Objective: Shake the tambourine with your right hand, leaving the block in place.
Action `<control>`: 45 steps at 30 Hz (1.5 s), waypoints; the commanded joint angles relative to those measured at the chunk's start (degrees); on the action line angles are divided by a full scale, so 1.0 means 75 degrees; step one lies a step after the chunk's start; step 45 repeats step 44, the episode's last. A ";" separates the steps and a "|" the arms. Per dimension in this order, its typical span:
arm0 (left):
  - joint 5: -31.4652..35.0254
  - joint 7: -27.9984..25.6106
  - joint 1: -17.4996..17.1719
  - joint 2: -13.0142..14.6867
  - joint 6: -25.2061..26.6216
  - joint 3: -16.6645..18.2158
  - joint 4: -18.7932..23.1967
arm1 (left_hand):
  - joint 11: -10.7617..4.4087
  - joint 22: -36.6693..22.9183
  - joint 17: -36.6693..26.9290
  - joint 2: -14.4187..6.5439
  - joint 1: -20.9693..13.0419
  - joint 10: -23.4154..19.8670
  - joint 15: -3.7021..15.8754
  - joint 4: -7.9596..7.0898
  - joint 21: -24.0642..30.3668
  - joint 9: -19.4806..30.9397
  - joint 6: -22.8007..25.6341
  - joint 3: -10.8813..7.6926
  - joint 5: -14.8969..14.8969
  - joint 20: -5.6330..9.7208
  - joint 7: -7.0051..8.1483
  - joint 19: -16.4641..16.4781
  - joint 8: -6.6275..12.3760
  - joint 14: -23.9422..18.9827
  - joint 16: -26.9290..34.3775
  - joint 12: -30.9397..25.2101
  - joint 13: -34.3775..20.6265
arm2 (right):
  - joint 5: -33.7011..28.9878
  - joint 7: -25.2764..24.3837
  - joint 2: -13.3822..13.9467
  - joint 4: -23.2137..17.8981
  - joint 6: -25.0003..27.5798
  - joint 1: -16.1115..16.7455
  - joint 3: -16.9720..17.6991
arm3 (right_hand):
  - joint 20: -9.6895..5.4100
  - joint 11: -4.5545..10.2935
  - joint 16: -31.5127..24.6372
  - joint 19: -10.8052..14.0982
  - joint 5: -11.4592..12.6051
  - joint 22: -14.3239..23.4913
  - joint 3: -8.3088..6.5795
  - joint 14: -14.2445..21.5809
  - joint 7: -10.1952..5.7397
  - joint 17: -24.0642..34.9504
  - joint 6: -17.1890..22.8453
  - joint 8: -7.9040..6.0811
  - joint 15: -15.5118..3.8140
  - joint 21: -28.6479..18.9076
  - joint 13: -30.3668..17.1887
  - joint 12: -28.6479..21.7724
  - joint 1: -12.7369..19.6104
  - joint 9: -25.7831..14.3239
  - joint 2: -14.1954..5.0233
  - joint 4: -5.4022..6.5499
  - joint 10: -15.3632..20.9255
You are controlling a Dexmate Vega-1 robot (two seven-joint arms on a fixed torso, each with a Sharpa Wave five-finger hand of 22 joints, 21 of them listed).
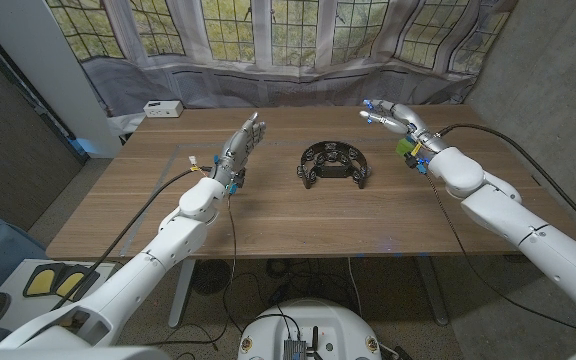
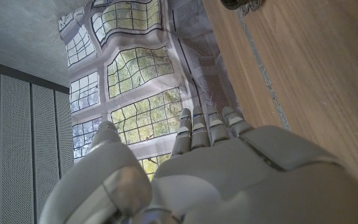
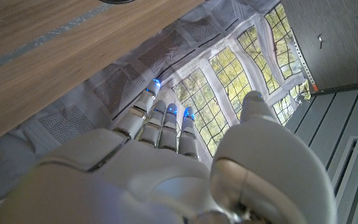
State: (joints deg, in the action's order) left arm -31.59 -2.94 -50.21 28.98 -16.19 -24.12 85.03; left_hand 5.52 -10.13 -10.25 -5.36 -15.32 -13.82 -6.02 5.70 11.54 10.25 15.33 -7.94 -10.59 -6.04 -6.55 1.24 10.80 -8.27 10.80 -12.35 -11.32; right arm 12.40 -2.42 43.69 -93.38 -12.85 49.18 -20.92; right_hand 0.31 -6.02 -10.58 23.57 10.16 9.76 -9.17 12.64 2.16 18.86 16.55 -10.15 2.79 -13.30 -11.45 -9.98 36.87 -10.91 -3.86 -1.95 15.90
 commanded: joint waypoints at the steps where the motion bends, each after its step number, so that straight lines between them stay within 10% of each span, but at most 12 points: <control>1: 0.0103 -0.0041 0.0152 -0.0169 -0.0077 -0.0097 -0.0178 | -0.0033 -0.0028 -0.0015 -0.0005 0.0076 0.0028 0.0005 0.0006 -0.0021 0.0017 -0.0014 -0.0021 0.0009 0.0055 0.0020 -0.0016 -0.0016 -0.0005 0.0000 0.0021 -0.0017 | 0.1662 0.0717 -0.0356 0.0965 -0.0999 0.0083 0.0309 | -0.0003 0.0001 0.0047 -0.0334 -0.0001 0.0014 0.0068 -0.0359 -0.0011 -0.0026 -0.0043 -0.0058 0.0021 0.0187 -0.0015 -0.0068 -0.0200 -0.0010 0.0009 0.0032 -0.0161; 15: -0.0033 0.0124 -0.0050 0.0181 -0.0092 0.0112 0.0172 | -0.0018 -0.0027 -0.0015 0.0005 0.0082 0.0028 0.0014 0.0010 -0.0022 0.0016 -0.0041 -0.0020 0.0010 0.0053 0.0016 -0.0015 -0.0020 -0.0006 0.0002 0.0019 -0.0017 | 0.3480 0.2161 -0.0980 0.1997 -0.1688 -0.0040 0.0488 | -0.0091 -0.0046 0.0063 -0.1369 0.0003 0.0024 0.0199 -0.1390 -0.0022 -0.0204 -0.0649 0.0004 0.0044 0.0433 -0.0001 -0.0033 -0.0601 0.0006 0.0049 0.0014 -0.0999; 29: -0.0108 -0.0169 -0.0131 -0.0003 -0.0185 0.0220 0.0209 | -0.0009 -0.0027 -0.0015 0.0011 0.0086 0.0150 0.0018 0.0017 -0.0020 0.0016 -0.0223 -0.0024 0.0009 0.0053 0.0007 -0.0009 -0.0070 0.0051 -0.0018 0.0064 -0.0017 | 0.4514 0.3006 -0.1511 0.2956 -0.1551 -0.0268 0.0620 | -0.0272 0.0075 -0.0056 -0.1424 -0.0010 0.0025 0.0372 -0.1512 -0.0212 -0.0346 -0.0736 -0.0088 -0.0105 0.0335 0.0047 -0.0095 -0.1083 0.0023 0.0105 0.0099 -0.1255; 31: -0.0130 -0.0174 -0.0125 -0.0017 -0.0159 0.0217 0.0219 | -0.0019 -0.0027 -0.0015 0.0011 0.0085 0.0170 0.0010 0.0019 -0.0020 0.0015 -0.0300 -0.0026 0.0009 0.0050 -0.0004 -0.0010 -0.0091 0.0064 -0.0021 0.0069 -0.0017 | 0.4541 0.3037 -0.1563 0.3022 -0.1593 -0.0270 0.0633 | -0.0320 0.0108 -0.0100 -0.1323 -0.0001 0.0023 0.0403 -0.1426 0.0017 -0.0403 -0.0986 -0.0014 -0.0132 0.0287 0.0061 -0.0131 -0.1149 0.0027 0.0136 0.0081 -0.1205; 45: -0.0246 0.0155 -0.0033 0.0004 -0.0137 0.0144 0.0024 | -0.0016 -0.0026 -0.0015 0.0009 0.0076 0.0312 -0.0005 0.0032 -0.0021 0.0014 -0.0557 -0.0039 0.0008 0.0059 -0.0030 -0.0009 -0.0113 0.0118 -0.0029 0.0107 -0.0017 | 0.4317 0.2524 -0.1421 0.2547 -0.1434 0.0112 0.0633 | -0.0326 0.0101 -0.0109 -0.1298 0.0007 0.0021 0.0412 -0.1426 0.0164 -0.0448 -0.1083 -0.0022 -0.0087 0.0278 0.0070 -0.0137 -0.1209 0.0028 0.0112 0.0077 -0.1205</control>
